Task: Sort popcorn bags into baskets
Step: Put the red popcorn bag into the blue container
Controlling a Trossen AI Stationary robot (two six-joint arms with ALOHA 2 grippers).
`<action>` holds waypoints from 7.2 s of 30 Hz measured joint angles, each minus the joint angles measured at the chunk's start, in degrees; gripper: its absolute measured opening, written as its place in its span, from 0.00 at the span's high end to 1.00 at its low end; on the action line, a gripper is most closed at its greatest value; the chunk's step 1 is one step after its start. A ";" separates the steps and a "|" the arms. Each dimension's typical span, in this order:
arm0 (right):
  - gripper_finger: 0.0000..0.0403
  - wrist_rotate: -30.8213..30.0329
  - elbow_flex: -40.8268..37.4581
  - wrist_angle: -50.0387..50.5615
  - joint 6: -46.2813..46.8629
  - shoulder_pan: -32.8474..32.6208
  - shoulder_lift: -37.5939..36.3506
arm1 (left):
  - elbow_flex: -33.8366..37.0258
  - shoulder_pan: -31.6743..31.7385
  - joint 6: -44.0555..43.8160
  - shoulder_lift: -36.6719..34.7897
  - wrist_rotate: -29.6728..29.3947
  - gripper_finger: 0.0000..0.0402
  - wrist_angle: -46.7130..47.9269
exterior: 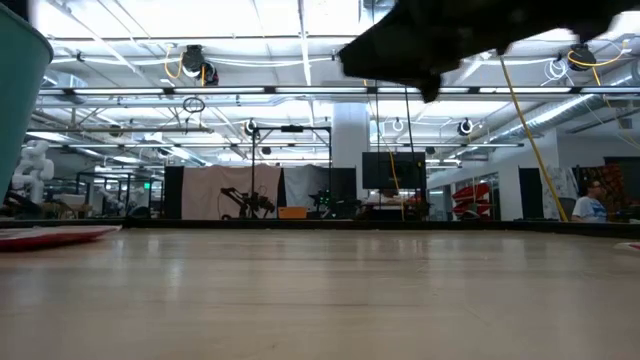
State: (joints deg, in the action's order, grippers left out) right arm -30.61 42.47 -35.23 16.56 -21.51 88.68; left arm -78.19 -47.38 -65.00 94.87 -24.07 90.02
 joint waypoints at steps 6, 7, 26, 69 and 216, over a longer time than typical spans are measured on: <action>0.76 12.20 7.97 2.07 -5.59 9.80 7.19 | 7.07 8.86 8.25 -12.57 -7.16 0.72 -5.62; 0.76 14.02 9.41 2.03 -6.39 11.22 8.88 | 9.39 10.86 9.33 -15.47 -6.55 0.72 -7.99; 0.76 36.21 15.55 -1.40 -15.74 25.52 22.15 | 44.68 40.42 7.12 -27.17 12.09 0.72 -35.93; 0.47 28.30 28.44 14.25 -34.12 19.03 32.25 | 53.92 42.47 26.95 -21.61 10.32 0.72 -70.69; 0.83 38.14 19.92 16.20 -6.18 13.52 20.12 | 11.36 -30.70 -18.51 -12.33 -5.75 0.88 -36.72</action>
State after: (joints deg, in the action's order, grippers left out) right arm 7.53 62.39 -19.03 10.37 -7.99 108.79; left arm -66.83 -78.08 -83.51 82.54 -29.82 53.31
